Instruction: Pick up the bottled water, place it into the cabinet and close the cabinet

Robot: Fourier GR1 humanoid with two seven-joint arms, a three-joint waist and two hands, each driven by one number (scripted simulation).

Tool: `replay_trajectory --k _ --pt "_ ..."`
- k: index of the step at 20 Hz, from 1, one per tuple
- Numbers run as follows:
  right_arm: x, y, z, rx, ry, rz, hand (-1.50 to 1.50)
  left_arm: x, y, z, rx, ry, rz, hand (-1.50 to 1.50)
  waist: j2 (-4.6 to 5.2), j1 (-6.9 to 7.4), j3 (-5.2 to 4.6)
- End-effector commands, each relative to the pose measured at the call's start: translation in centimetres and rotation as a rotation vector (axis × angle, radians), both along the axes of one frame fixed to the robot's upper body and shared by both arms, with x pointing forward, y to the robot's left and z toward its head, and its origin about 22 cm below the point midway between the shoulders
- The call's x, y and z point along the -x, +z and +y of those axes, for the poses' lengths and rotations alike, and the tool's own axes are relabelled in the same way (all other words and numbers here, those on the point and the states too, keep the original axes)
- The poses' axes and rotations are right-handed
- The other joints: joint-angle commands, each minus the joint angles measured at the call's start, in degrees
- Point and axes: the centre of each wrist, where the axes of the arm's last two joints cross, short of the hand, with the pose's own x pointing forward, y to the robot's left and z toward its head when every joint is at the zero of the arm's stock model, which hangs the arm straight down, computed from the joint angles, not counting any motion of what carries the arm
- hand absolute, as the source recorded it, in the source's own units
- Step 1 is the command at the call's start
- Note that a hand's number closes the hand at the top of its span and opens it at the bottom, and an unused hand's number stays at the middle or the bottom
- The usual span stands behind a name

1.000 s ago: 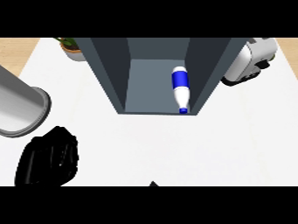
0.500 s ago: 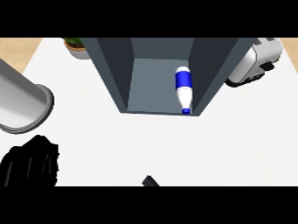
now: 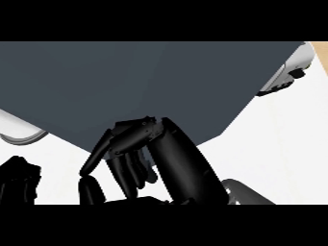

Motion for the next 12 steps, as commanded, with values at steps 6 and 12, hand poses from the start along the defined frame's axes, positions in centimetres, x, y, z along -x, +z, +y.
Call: replay_trajectory --k 6,12 --pt "-11.3 -0.4 -1.5 -0.031 0.011 0.167 1.50 1.0 0.5 2.1 -0.002 0.015 0.007 1.50 0.17 -1.03 0.16" --pt "-15.9 -3.1 -3.3 -0.011 -0.042 0.182 1.50 1.4 1.7 2.4 -0.010 0.000 -0.009 1.50 0.37 -0.52 0.17"
